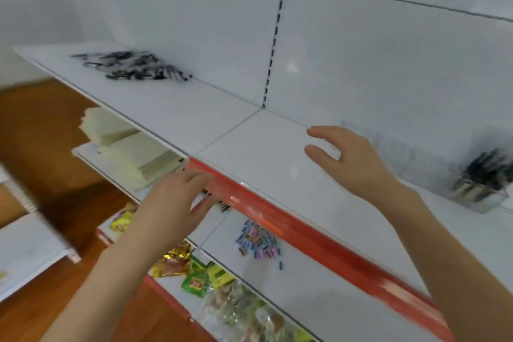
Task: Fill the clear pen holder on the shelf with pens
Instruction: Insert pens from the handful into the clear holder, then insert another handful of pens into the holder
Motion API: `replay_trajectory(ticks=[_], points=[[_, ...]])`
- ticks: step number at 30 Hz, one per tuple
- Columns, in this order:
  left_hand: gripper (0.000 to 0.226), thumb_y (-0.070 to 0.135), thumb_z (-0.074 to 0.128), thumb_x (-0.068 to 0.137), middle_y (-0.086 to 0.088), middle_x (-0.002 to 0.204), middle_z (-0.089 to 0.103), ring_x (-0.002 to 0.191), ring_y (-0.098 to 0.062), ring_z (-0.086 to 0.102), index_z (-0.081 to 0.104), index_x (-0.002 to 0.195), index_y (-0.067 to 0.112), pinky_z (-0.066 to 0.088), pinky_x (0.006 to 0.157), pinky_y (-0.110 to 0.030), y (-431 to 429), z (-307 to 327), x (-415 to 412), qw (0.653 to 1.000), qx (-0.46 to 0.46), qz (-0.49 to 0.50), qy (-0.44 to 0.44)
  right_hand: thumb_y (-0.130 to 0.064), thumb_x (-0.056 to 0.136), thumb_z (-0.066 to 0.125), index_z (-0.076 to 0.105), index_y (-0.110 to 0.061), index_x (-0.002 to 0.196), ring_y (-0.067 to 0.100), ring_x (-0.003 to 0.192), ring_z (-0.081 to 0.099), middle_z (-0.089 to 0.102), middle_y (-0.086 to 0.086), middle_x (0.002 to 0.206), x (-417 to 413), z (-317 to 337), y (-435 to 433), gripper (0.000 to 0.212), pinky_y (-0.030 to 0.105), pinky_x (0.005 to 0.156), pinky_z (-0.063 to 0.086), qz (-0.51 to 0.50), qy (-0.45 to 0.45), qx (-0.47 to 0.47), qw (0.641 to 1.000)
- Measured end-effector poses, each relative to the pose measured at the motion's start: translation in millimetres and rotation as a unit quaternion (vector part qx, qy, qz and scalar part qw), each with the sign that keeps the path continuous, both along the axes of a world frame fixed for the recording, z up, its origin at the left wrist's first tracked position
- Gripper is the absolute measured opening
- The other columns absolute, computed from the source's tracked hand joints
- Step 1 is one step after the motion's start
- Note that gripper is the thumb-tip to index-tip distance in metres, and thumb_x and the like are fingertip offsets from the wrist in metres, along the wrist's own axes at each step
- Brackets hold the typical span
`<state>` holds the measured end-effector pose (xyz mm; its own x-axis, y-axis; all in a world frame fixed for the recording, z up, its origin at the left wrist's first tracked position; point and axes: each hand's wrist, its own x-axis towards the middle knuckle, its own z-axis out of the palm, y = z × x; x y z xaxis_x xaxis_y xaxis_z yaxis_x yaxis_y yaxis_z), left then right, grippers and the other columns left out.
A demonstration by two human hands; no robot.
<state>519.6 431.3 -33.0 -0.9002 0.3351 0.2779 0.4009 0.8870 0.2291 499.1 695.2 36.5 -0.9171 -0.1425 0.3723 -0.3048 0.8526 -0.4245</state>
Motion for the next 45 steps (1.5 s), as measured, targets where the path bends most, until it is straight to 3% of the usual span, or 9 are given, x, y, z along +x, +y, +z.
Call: replay_trajectory(ticks=[5,8,12,17,21,26,30,37,45], points=[[0.037,0.026,0.063,0.085,-0.013,0.115,0.067,0.102,-0.035,0.063,0.064,0.117,0.007,0.049,0.088,-0.051,-147.6,-30.1,34.1,0.983,0.060,0.165,-0.050,-0.027,0.090,0.055,0.057,-0.017,0.120,0.003,0.111,0.047,0.056,-0.006,0.119,-8.9,-40.4,-159.0,0.032,0.007,0.091,0.027,0.099,-0.064,-0.072,0.990],[0.042,0.028,0.057,0.089,-0.007,0.128,0.059,0.116,-0.028,0.054,0.055,0.128,0.013,0.041,0.098,-0.041,-221.7,-47.4,59.7,0.960,0.084,0.254,-0.084,-0.022,0.091,0.054,0.055,-0.013,0.122,0.000,0.106,0.048,0.057,-0.001,0.119,-3.8,-83.0,-240.3,0.033,-0.002,0.084,0.028,0.125,-0.117,-0.108,0.979],[0.044,0.033,0.050,0.092,-0.003,0.137,0.052,0.125,-0.022,0.047,0.048,0.134,0.019,0.037,0.103,-0.033,-290.3,-66.8,79.5,0.927,0.114,0.329,-0.138,-0.027,0.092,0.052,0.051,-0.017,0.126,0.012,0.124,0.044,0.052,-0.002,0.133,9.3,-139.8,-311.1,0.036,0.018,0.099,0.026,0.082,-0.197,-0.129,0.969],[0.046,0.036,0.050,0.091,-0.005,0.135,0.053,0.123,-0.022,0.049,0.048,0.134,0.018,0.038,0.102,-0.032,-344.0,-94.9,82.4,0.902,0.136,0.368,-0.182,-0.023,0.092,0.051,0.050,-0.015,0.128,0.007,0.107,0.049,0.055,0.002,0.127,6.6,-178.5,-363.4,0.037,0.016,0.085,0.035,0.054,-0.279,-0.114,0.952],[0.047,0.038,0.050,0.091,-0.003,0.137,0.052,0.125,-0.020,0.048,0.047,0.134,0.019,0.038,0.103,-0.031,-378.2,-113.8,59.6,0.888,0.147,0.386,-0.203,-0.019,0.093,0.051,0.051,-0.014,0.126,-0.009,0.080,0.048,0.056,-0.001,0.113,-31.5,-192.9,-396.1,0.034,-0.004,0.062,0.037,0.045,-0.310,-0.123,0.942],[0.045,0.036,0.050,0.091,-0.002,0.139,0.050,0.128,-0.020,0.045,0.048,0.133,0.021,0.036,0.105,-0.033,-422.2,-125.6,-6.0,0.884,0.157,0.394,-0.196,-0.022,0.092,0.051,0.052,-0.014,0.125,0.018,0.118,0.049,0.054,0.005,0.130,-98.7,-210.8,-446.4,0.034,0.027,0.095,0.039,0.033,-0.307,-0.129,0.942],[0.042,0.033,0.050,0.092,-0.004,0.136,0.052,0.123,-0.023,0.049,0.050,0.132,0.020,0.038,0.101,-0.034,-456.5,-122.6,-77.0,0.897,0.146,0.368,-0.196,-0.022,0.092,0.051,0.053,-0.012,0.124,0.012,0.111,0.049,0.055,0.004,0.128,-160.5,-212.3,-479.4,0.033,0.016,0.088,0.032,0.027,-0.298,-0.134,0.945],[0.042,0.033,0.050,0.092,-0.006,0.132,0.056,0.120,-0.025,0.052,0.051,0.130,0.016,0.039,0.101,-0.035,-504.3,-109.3,-175.4,0.923,0.140,0.306,-0.185,-0.021,0.091,0.054,0.057,-0.009,0.119,0.019,0.120,0.049,0.057,0.005,0.127,-245.8,-201.3,-524.1,0.030,0.019,0.095,0.030,0.011,-0.272,-0.136,0.953],[0.039,0.027,0.053,0.091,-0.009,0.125,0.060,0.114,-0.027,0.055,0.055,0.126,0.010,0.043,0.094,-0.035,-541.1,-90.3,-297.5,0.973,0.101,0.149,-0.148,-0.023,0.090,0.055,0.060,-0.012,0.116,0.016,0.115,0.051,0.059,0.003,0.123,-296.0,-190.3,-547.1,0.028,0.010,0.086,0.027,-0.073,-0.225,-0.124,0.964]])
